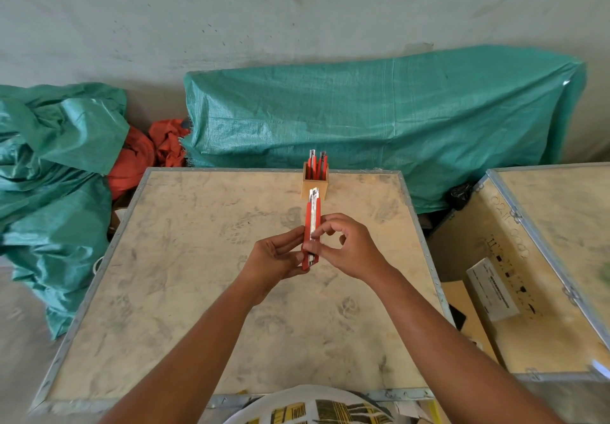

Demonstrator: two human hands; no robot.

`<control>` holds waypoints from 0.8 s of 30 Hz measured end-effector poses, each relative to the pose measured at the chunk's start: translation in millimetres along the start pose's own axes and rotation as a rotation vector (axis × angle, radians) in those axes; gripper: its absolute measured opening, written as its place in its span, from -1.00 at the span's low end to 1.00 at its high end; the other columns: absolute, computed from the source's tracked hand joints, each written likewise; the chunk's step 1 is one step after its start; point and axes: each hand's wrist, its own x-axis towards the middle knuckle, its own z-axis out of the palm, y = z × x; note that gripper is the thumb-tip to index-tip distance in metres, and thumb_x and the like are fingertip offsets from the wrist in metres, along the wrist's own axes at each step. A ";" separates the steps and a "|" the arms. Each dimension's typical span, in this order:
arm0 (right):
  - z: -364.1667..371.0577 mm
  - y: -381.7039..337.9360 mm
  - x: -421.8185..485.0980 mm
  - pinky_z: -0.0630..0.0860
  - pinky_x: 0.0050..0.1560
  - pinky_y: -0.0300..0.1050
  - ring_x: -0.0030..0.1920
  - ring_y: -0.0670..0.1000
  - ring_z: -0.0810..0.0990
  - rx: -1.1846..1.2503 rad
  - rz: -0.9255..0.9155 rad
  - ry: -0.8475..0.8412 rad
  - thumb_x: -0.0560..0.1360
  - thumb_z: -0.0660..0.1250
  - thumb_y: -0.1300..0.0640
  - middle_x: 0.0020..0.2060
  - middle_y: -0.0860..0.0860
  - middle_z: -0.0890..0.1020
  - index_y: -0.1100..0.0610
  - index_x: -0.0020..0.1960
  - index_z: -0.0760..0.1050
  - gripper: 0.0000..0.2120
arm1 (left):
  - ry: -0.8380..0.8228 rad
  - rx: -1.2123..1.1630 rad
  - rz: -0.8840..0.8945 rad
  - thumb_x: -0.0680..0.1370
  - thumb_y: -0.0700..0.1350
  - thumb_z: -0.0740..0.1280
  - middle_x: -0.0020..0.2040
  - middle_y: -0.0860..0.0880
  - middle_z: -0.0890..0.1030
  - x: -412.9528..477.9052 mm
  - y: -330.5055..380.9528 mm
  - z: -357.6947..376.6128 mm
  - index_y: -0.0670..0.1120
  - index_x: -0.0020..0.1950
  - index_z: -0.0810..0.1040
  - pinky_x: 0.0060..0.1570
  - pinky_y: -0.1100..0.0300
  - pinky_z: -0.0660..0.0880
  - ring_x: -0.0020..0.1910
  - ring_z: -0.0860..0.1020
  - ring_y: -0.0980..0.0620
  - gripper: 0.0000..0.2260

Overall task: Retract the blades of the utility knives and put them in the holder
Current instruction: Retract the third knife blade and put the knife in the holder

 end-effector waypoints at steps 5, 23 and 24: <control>-8.4 1.7 6.3 0.54 -0.04 -0.38 0.00 -0.19 0.65 0.032 0.047 0.044 0.54 0.45 0.12 0.15 -0.11 0.69 -0.02 0.20 0.66 -0.76 | 0.010 0.061 0.011 0.52 -0.43 0.36 0.23 0.01 0.67 0.1 3.3 4.1 -0.09 0.35 0.56 -0.03 0.05 0.68 0.02 0.72 -0.12 -0.55; -61.2 22.0 124.3 0.64 -0.13 -0.19 -0.03 0.00 0.70 0.221 0.184 0.139 0.51 0.41 0.36 0.06 -0.08 0.69 0.00 0.18 0.68 -0.65 | 0.036 0.366 0.107 0.53 -0.37 0.39 0.11 -0.03 0.71 129.8 70.5 26.2 -0.12 0.29 0.60 0.01 0.05 0.64 0.00 0.71 -0.07 -0.64; -62.0 27.8 135.8 0.60 -0.15 -0.26 -0.04 -0.04 0.68 0.208 0.183 0.150 0.51 0.40 0.38 0.04 -0.12 0.68 0.00 0.17 0.68 -0.63 | 0.051 0.421 0.125 0.53 -0.35 0.39 0.10 -0.01 0.70 142.2 75.6 26.5 -0.10 0.27 0.62 0.00 0.08 0.61 0.01 0.70 -0.04 -0.66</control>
